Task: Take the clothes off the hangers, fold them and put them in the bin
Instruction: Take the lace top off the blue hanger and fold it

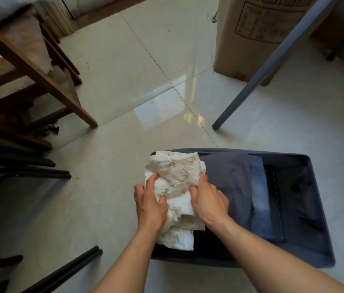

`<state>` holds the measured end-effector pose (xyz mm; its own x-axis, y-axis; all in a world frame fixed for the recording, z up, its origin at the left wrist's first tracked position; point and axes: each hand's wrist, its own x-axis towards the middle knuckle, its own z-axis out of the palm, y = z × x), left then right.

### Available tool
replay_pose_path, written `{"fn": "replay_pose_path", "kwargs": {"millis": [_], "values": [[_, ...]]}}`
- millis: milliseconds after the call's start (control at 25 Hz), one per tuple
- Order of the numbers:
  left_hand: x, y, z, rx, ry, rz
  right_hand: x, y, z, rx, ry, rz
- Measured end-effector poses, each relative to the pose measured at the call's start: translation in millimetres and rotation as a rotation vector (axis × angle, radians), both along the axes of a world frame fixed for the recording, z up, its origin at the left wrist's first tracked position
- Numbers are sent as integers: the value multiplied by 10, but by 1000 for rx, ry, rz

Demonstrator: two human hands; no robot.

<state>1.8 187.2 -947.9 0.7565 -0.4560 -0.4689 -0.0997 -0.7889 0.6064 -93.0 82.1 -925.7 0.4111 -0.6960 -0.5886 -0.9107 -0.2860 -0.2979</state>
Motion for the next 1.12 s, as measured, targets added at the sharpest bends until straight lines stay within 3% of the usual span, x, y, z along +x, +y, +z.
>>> {"fn": "replay_pose_path", "kwargs": {"millis": [240, 360, 480, 680, 1000, 1120], "values": [[-4, -51, -33, 438, -279, -388, 30, -130, -27, -44, 140, 73], [40, -26, 109, 464, -214, -366, -85, -115, 187, -12, 118, 5], [-19, 5, 523, 363, -143, -231, -290, -121, 517, 21, 83, -96], [-324, -150, 1559, -67, 347, 144, -540, -125, 1233, 113, 19, -242], [-995, -78, 3380, -332, 610, 317, -1142, 106, 2894, 431, -404, -641], [-1190, 8, 3964, -376, 662, 281, -1472, 214, 3503, 460, -561, -759]]}}
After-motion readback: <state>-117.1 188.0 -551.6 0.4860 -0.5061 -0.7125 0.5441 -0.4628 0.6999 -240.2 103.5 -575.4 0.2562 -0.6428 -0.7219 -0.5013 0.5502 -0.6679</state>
